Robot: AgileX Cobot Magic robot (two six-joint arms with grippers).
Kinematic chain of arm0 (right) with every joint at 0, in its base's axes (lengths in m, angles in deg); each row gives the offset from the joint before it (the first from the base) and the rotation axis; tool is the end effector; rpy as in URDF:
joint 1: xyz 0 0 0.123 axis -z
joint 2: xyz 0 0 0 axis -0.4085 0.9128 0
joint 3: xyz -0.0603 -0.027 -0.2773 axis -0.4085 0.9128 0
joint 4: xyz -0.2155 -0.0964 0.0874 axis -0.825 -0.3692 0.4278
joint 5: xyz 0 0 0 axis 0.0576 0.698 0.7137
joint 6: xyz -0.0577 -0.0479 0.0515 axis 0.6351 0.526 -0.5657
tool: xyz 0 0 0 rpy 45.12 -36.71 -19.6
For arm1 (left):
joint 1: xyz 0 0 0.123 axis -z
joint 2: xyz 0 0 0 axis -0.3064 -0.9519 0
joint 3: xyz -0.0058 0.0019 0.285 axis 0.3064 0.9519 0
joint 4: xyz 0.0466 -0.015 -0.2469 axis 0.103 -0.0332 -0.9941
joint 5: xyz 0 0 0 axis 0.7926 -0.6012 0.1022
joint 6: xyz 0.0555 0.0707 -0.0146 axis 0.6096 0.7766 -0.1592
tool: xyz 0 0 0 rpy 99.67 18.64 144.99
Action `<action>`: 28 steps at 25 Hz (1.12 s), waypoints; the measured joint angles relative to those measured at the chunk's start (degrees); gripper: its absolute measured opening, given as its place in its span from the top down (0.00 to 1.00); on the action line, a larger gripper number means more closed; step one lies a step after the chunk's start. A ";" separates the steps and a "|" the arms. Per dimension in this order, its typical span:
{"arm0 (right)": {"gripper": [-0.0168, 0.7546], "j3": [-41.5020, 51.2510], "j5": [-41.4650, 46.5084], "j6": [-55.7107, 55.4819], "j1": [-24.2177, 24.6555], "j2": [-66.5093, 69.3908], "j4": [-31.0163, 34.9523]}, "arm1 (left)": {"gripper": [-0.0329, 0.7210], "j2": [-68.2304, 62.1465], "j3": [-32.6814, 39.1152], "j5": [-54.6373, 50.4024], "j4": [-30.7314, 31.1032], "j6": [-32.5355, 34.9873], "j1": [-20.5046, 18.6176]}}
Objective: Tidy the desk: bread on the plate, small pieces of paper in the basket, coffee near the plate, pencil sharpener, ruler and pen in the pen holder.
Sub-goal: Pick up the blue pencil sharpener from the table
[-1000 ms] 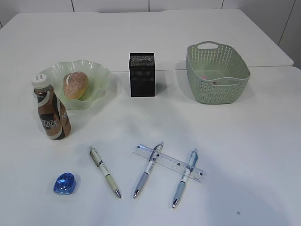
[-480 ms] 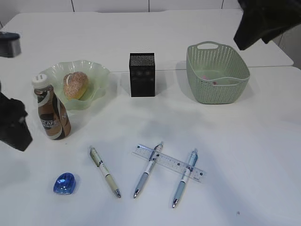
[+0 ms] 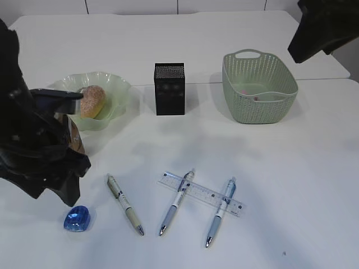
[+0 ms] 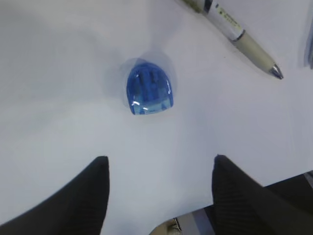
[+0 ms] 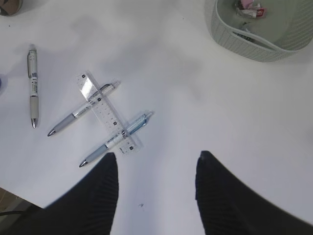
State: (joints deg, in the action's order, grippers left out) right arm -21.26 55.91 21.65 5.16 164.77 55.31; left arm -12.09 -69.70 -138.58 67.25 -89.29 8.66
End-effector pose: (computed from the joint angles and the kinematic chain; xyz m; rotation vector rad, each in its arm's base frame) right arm 0.2602 0.0944 0.3986 -0.5491 2.5834 0.1561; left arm 0.2616 -0.1358 0.2213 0.3394 3.0732 -0.1146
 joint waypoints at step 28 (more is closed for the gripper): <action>0.45 0.00 0.00 0.68 0.00 -0.09 0.00 | 0.33 -14.22 -0.12 8.31 -0.46 -0.12 0.04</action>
State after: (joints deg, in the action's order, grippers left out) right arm -21.26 55.91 22.33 5.16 164.68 55.31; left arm -26.30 -69.82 -130.26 66.79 -89.42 8.70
